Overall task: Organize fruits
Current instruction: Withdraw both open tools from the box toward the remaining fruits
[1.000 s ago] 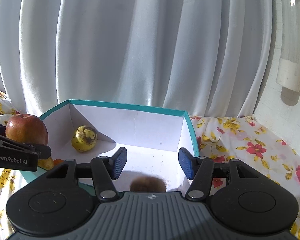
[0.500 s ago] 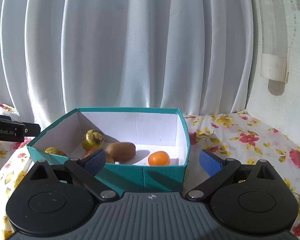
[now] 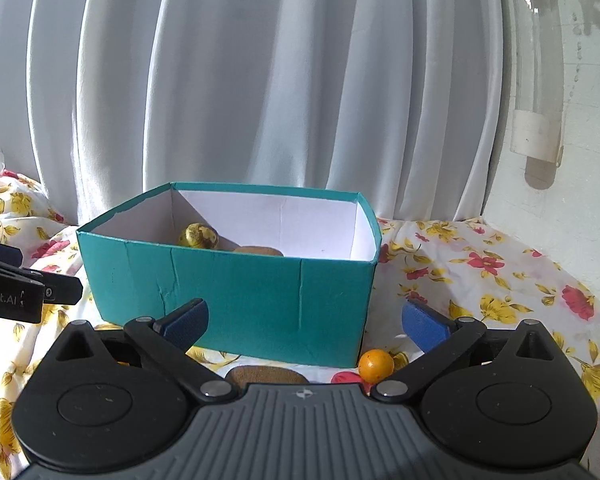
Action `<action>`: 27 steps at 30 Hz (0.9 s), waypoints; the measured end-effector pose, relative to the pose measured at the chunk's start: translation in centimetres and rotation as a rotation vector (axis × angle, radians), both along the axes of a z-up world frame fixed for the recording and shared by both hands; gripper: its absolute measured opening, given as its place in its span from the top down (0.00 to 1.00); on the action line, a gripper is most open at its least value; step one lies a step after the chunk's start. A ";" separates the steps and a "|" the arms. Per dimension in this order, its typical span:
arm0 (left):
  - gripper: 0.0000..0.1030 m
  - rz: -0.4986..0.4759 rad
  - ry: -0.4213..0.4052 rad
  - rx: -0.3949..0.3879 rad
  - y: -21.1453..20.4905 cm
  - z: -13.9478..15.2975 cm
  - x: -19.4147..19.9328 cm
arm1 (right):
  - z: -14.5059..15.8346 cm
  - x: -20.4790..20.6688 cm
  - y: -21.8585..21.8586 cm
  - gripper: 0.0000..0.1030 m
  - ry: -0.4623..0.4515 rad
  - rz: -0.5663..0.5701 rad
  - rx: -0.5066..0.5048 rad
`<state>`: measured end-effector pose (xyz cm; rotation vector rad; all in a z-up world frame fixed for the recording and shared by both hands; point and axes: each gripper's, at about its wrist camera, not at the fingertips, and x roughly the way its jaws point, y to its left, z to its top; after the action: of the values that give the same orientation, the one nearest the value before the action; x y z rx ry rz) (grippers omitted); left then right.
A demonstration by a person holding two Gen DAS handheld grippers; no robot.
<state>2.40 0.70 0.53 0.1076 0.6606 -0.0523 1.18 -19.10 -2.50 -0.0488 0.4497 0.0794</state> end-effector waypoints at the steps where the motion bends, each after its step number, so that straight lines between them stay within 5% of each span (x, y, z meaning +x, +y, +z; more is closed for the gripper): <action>1: 0.14 -0.001 0.009 -0.002 0.0 -0.2 0.0 | -0.2 -0.1 0.1 0.00 0.008 -0.002 -0.005; 27: 0.14 -0.067 0.067 0.025 -0.7 -1.8 0.5 | -2.8 0.9 1.1 0.01 0.151 -0.017 -0.003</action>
<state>2.86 0.05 -1.28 0.1528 0.7244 -0.1124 2.12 -18.03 -5.27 -0.0421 0.6009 0.0655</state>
